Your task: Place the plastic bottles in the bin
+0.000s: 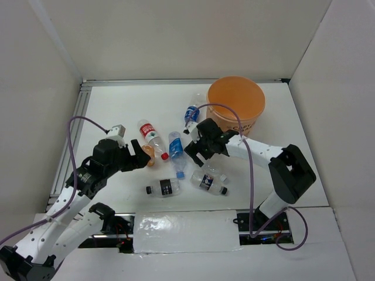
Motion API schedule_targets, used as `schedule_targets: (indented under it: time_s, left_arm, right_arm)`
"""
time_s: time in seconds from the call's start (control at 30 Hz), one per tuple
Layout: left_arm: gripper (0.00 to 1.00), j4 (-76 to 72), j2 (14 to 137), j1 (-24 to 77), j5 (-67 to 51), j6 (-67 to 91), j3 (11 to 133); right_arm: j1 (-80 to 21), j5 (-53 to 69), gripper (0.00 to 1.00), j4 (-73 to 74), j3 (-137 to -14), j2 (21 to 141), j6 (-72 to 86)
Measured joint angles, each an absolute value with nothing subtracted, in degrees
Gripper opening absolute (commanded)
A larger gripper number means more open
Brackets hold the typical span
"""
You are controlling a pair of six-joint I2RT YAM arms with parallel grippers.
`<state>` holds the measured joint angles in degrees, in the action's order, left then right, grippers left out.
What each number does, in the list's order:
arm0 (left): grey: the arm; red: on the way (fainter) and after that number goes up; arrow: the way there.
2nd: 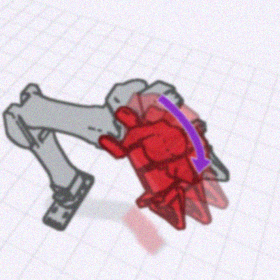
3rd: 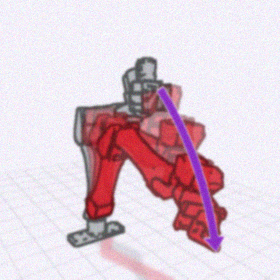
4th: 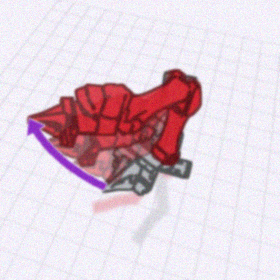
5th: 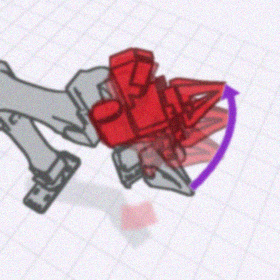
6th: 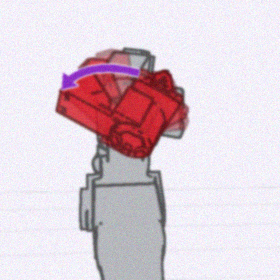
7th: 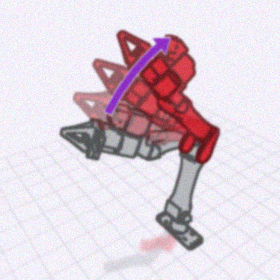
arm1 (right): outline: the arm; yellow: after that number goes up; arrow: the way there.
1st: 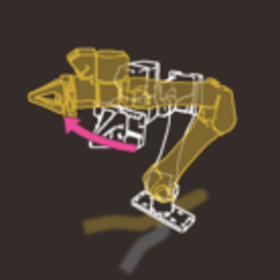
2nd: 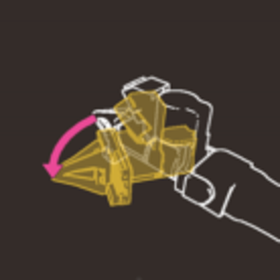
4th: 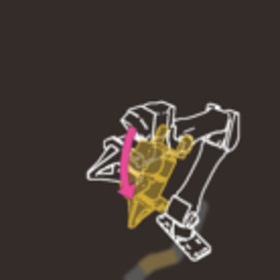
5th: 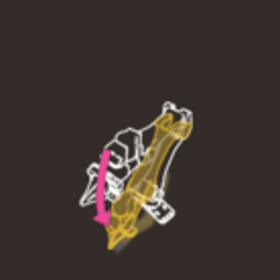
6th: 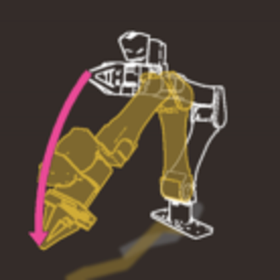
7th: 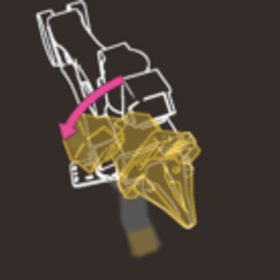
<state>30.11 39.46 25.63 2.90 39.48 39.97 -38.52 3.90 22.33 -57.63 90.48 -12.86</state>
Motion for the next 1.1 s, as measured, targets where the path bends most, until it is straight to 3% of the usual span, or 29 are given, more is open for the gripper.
schedule_targets:
  time_s: [0.1, 0.27, 0.37, 0.47, 0.63, 0.73, 0.87, 1.1]
  left_arm:
    - [0.93, 30.1, 40.3, 25.7, 3.2, 39.4, 40.0]
    - [0.93, 29.6, 42.6, 26.1, 3.4, 39.2, 40.0]
    - [0.93, 28.9, 43.8, 26.2, 3.4, 39.0, 40.0]
    - [0.94, 28.1, 45.4, 26.2, 3.8, 38.4, 40.1]
    - [0.99, 26.3, 48.9, 26.2, 4.8, 37.2, 40.7]
    - [0.99, 25.5, 51.0, 26.2, 5.7, 36.0, 41.9]
    - [0.99, 25.2, 52.6, 26.2, 7.0, 34.7, 43.9]
    - [0.99, 25.1, 54.1, 26.2, 8.6, 34.4, 44.5]
  right_arm:
    - [-39.5, 3.6, 0.99, 21.9, -57.6, 91.9, -12.3]
    - [-40.9, 3.8, 0.74, 19.9, -56.5, 94.2, -11.8]
    - [-40.7, 5.3, 0.66, 19.3, -56.1, 95.1, -11.9]
    - [-40.3, 7.9, 0.44, 19.1, -56.1, 95.1, -12.4]
    - [-39.6, 12.6, 0.31, 21.4, -56.8, 95.0, -16.0]
    - [-38.9, 16.2, 0.25, 26.4, -59.6, 93.3, -19.9]
    - [-37.7, 21.8, 0.25, 32.3, -69.2, 87.4, -24.2]
    - [-35.9, 30.1, 0.21, 31.8, -87.7, 82.2, -24.4]
